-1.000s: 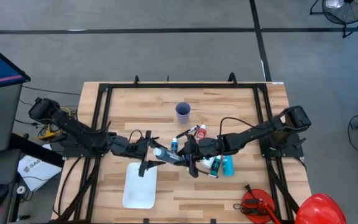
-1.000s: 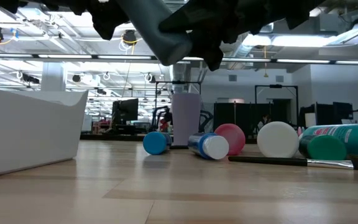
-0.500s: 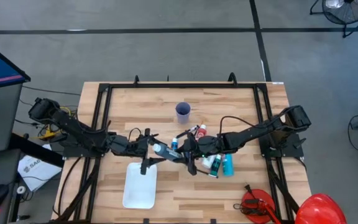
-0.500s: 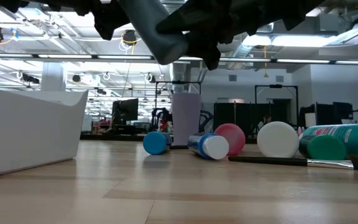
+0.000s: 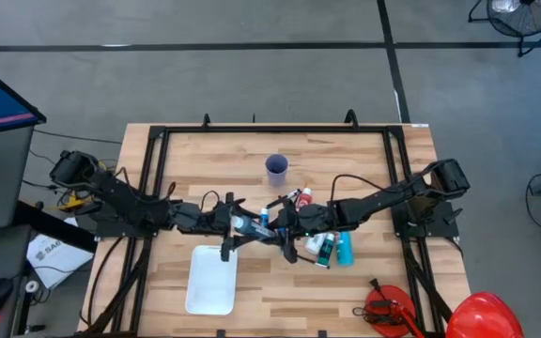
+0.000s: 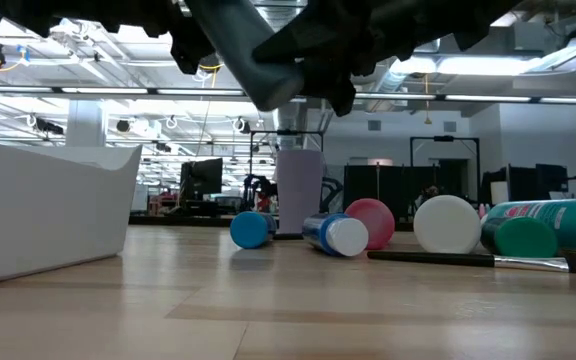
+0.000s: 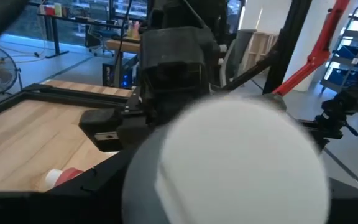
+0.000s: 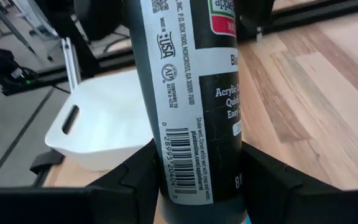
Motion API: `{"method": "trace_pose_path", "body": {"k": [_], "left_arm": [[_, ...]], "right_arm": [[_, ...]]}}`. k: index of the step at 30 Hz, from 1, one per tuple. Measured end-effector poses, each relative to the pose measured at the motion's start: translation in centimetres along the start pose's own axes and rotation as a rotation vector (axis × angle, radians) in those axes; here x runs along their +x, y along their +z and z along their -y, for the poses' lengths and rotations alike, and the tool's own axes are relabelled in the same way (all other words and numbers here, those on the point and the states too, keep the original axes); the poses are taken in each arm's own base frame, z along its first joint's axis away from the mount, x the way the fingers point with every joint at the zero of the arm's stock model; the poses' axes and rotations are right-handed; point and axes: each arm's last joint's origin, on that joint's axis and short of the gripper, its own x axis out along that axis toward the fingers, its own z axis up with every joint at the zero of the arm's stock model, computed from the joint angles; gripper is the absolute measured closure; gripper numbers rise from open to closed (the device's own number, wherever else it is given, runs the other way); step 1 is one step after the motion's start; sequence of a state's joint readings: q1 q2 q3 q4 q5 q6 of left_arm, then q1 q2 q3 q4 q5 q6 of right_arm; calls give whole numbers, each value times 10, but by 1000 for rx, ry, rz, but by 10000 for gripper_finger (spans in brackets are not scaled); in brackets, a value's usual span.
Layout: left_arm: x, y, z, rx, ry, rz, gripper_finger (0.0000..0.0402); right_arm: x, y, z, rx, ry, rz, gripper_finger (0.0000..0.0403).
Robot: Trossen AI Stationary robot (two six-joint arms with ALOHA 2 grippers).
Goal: Pick & Place Paint Supplies
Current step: Put the black paint bottle into the white bin
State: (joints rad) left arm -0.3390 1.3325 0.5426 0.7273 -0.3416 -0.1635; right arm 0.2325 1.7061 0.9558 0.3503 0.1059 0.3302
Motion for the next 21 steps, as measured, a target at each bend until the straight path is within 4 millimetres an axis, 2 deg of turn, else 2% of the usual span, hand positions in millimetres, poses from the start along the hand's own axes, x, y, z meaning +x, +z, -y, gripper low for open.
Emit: {"method": "trace_pose_path", "body": {"k": [7, 10, 14, 21], "left_arm": [[-1, 0, 1, -2, -19, -3, 131], [0, 0, 1, -2, -28, -7, 159], [-1, 0, 1, -15, -29, -10, 216], [-1, 0, 2, -39, -33, -18, 218]], "right_arm": [[0, 0, 0, -1, -1, -4, 226], [0, -1, 0, -1, 1, -6, 228], [0, -1, 0, 3, 1, -8, 226], [0, -1, 0, -5, 7, -14, 205]]}}
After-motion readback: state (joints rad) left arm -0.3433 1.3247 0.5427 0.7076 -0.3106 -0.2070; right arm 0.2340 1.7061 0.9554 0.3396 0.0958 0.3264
